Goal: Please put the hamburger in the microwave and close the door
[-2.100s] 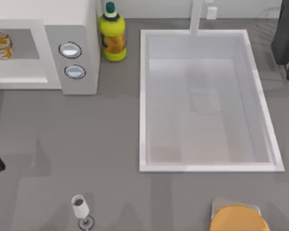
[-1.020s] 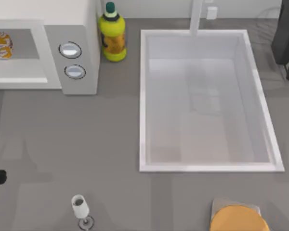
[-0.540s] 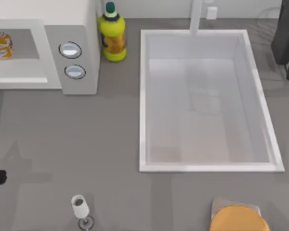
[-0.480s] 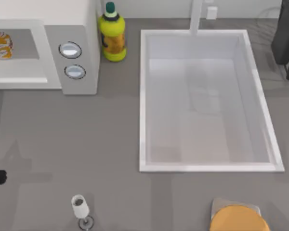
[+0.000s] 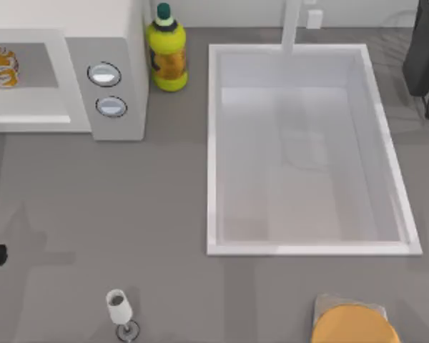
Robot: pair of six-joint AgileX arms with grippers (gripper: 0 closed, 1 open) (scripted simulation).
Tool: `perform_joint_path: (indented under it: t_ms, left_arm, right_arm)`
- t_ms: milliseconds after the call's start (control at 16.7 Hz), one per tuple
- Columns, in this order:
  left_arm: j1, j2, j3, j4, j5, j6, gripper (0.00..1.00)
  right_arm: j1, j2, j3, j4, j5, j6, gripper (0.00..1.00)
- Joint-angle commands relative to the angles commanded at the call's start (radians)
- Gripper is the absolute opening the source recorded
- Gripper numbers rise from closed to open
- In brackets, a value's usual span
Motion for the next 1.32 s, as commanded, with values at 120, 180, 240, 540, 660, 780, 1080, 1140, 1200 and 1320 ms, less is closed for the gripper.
perform_joint_path:
  t_ms: [120,180,240,540,660,780,1080,1140,1200,1320]
  left_arm:
    - [0.022,0.084,-0.002,0.088,0.021,0.001,0.00]
    - [0.034,0.123,-0.003,0.128,0.032,0.001,0.00]
    - [0.045,0.157,-0.004,0.162,0.043,0.001,0.00]
    - [0.066,0.215,-0.006,0.216,0.066,0.002,0.00]
    - [0.062,0.212,-0.006,0.214,0.064,0.002,0.00]
    - [0.052,0.196,-0.008,0.199,0.054,0.002,0.00]
    - [-0.007,0.090,-0.020,0.106,-0.005,0.000,0.00]
    - [-0.010,0.084,-0.021,0.101,-0.009,0.000,0.00]
    - [-0.010,0.084,-0.021,0.101,-0.009,0.000,0.00]
    - [-0.007,0.087,-0.017,0.103,-0.007,0.000,0.00]
  right_arm:
    - [0.000,0.000,0.000,0.000,0.000,0.000,1.00]
    - [0.000,0.000,0.000,0.000,0.000,0.000,1.00]
    - [0.000,0.000,0.000,0.000,0.000,0.000,1.00]
    - [0.000,0.000,0.000,0.000,0.000,0.000,1.00]
    - [0.000,0.000,0.000,0.000,0.000,0.000,1.00]
    - [0.000,0.000,0.000,0.000,0.000,0.000,1.00]
    - [0.000,0.000,0.000,0.000,0.000,0.000,1.00]
    - [0.000,0.000,0.000,0.000,0.000,0.000,1.00]
    - [0.000,0.000,0.000,0.000,0.000,0.000,1.00]
    - [0.000,0.000,0.000,0.000,0.000,0.000,1.00]
